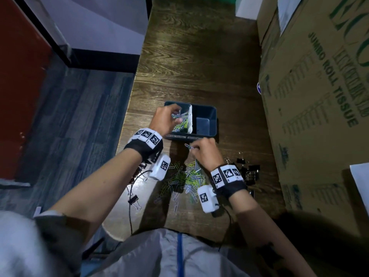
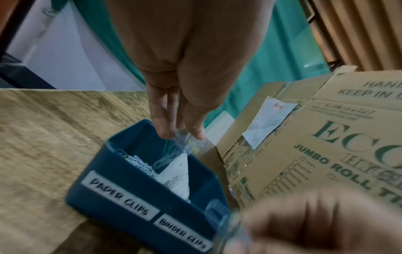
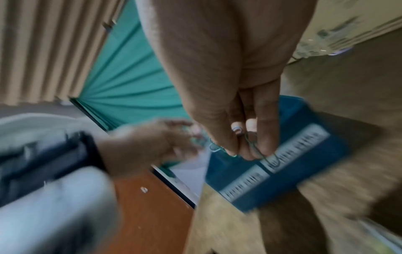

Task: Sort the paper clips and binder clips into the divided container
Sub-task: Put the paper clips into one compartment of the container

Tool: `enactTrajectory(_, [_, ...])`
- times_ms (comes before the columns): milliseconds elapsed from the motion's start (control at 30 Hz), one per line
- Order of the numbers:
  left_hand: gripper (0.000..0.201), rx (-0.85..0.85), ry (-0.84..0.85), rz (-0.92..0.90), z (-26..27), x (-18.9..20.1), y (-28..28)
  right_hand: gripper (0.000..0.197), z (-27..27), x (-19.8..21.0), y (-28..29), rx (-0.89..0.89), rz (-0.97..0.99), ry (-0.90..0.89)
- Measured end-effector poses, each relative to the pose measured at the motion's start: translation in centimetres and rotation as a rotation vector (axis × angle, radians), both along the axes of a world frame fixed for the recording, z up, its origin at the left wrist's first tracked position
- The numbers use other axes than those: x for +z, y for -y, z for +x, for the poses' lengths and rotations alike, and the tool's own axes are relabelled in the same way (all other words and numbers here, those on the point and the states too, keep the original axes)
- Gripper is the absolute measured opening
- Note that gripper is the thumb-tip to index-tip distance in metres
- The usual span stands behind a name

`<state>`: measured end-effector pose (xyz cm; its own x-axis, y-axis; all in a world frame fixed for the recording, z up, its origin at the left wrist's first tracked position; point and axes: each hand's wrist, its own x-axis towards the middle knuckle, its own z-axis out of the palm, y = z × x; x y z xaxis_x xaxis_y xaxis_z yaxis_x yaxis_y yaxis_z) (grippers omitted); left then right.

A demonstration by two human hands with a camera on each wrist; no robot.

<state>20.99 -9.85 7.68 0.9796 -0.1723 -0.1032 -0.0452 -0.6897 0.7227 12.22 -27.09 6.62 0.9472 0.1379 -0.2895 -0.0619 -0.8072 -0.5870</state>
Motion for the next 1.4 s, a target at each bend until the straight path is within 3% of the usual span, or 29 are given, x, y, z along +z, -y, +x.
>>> enactTrajectory(67, [0.042, 0.002, 0.004, 0.036, -1.2, -1.0, -0.7, 0.016, 1.6, 1.5, -0.6, -0.002, -0.008, 0.059])
enactTrajectory(200, [0.031, -0.010, 0.123, 0.081, -5.8, -3.4, -1.6, 0.025, 5.8, 3.3, -2.2, -0.067, 0.012, 0.178])
enactTrajectory(333, [0.035, -0.168, -0.171, 0.198, -9.7, -6.4, -2.2, 0.012, 8.9, 3.9, -4.0, -0.105, 0.058, 0.200])
enactTrajectory(467, [0.026, -0.256, -0.241, 0.362, -12.3, -8.3, -2.6, 0.031, 8.2, 2.6, -3.7, -0.089, 0.075, 0.211])
enactTrajectory(533, [0.038, -0.298, -0.258, 0.436, -13.6, -9.1, -2.6, 0.029, 6.1, 0.1, -3.2, -0.060, 0.069, 0.233])
enactTrajectory(600, [0.070, -0.330, -0.309, 0.459, -14.9, -10.0, -2.6, 0.032, 3.1, -3.4, -2.7, -0.019, -0.002, 0.150])
enactTrajectory(700, [0.122, -0.432, -0.349, 0.552, -16.4, -11.2, -2.5, 0.073, -1.3, -8.3, -1.1, 0.087, -0.155, -0.184])
enactTrajectory(767, [0.133, -0.476, -0.336, 0.607, -16.8, -11.7, -2.4, 0.110, -3.8, -10.1, 0.3, 0.167, -0.235, -0.361])
enactTrajectory(833, [0.134, -0.487, -0.335, 0.637, -16.5, -11.9, -2.2, 0.124, -5.6, -10.5, 1.0, 0.267, -0.332, -0.380])
enactTrajectory(1000, [0.118, -0.499, -0.310, 0.648, -15.5, -12.5, -1.3, 0.104, -7.5, -11.0, 0.0, 0.295, -0.389, -0.240])
enactTrajectory(1167, [0.079, -0.479, -0.256, 0.547, -16.0, -11.1, -0.4, 0.068, -7.9, -10.5, -1.3, 0.217, -0.349, -0.098])
enactTrajectory(1400, [0.056, -0.487, -0.209, 0.507, -16.0, -10.6, -0.7, 0.053, -7.7, -9.9, -0.9, 0.162, -0.279, -0.047])
